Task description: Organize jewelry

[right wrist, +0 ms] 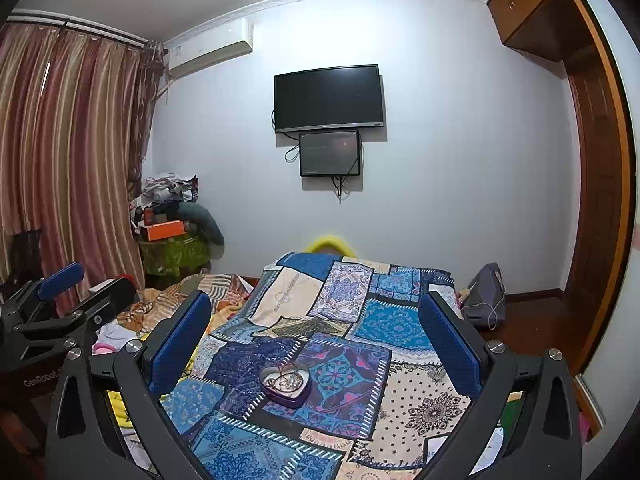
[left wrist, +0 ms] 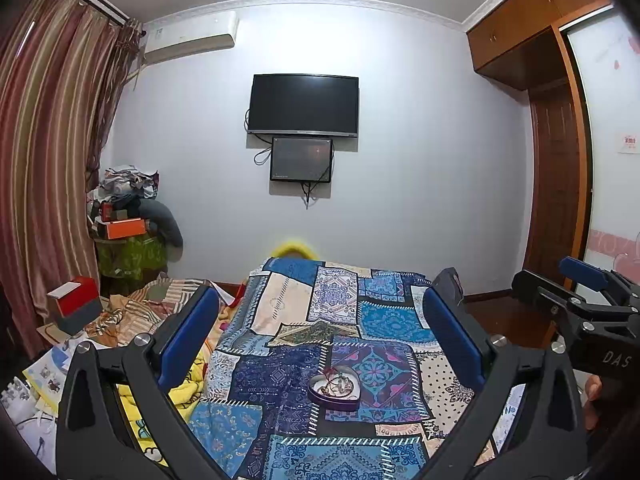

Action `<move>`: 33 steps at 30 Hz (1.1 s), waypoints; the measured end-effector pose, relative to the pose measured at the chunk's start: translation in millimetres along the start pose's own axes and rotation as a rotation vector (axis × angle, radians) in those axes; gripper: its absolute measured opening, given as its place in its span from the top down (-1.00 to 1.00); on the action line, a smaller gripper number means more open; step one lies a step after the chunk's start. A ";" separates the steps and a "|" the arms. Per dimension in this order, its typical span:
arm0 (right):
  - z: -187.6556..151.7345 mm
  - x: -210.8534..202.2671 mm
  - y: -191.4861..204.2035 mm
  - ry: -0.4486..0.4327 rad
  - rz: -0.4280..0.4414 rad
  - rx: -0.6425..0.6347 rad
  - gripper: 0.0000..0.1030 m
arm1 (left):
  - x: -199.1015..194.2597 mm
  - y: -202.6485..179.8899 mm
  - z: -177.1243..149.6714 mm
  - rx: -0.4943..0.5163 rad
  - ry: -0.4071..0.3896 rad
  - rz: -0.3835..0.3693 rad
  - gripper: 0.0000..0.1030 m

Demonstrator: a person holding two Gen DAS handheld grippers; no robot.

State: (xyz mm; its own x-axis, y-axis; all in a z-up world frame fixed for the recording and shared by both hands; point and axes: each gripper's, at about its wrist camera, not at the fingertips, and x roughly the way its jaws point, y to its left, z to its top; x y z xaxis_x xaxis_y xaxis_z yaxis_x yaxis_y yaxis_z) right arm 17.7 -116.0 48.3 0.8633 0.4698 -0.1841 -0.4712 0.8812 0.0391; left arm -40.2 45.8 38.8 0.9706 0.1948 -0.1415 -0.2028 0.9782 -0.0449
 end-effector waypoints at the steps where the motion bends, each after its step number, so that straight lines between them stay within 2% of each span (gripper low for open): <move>1: 0.1 0.0 0.0 0.002 -0.001 -0.001 -1.00 | 0.1 -0.8 -0.3 0.001 0.001 0.000 -0.99; 33: 0.2 -1.8 -4.0 0.035 0.002 0.009 -1.00 | 7.1 0.2 -4.4 -0.006 0.029 0.000 -0.99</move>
State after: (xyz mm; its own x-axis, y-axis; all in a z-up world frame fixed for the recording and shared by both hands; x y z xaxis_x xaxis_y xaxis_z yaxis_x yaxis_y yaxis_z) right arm 18.0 -120.4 48.8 0.8556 0.4693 -0.2187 -0.4709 0.8809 0.0480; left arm -33.9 47.0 33.4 0.9665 0.1923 -0.1698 -0.2035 0.9777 -0.0513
